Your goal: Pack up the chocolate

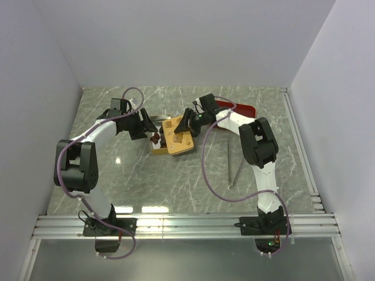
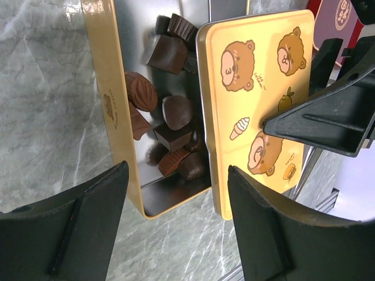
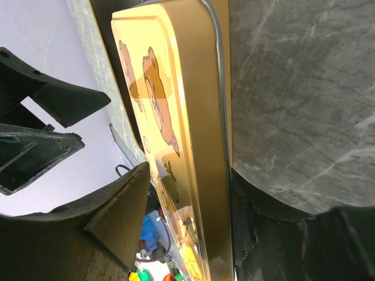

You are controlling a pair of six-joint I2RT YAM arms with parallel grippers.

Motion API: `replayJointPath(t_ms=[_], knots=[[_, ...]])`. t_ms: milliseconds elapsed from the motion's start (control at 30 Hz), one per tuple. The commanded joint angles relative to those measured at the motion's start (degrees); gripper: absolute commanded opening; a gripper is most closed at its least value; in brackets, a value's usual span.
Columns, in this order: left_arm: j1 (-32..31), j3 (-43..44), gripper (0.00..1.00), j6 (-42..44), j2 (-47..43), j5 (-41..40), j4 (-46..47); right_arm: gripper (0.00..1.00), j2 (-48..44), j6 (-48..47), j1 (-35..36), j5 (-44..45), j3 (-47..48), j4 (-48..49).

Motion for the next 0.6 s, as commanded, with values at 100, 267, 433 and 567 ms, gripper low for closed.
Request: replayJointPath(t_ms=[100,267,433,567], knots=[[-0.1,-0.1,0.74,0.3,1.1,1.9,2.7,0.59,0.3,1.1,0.9,0.8,0.5,1.0],[-0.1,0.0,0.74,0.4,2.1,2.3,3.1,0.59,0.8,1.5,1.6,2.8,1.8,-1.4],[-0.1,0.2,0.74,0.4,2.8,2.8,3.8,0.60,1.5,1.8,1.9,5.5,2.7,-4.0],[-0.2,0.7,0.73,0.4,3.1,3.2,3.9,0.60,2.0,3.1,2.1,6.3,2.5,-4.2]])
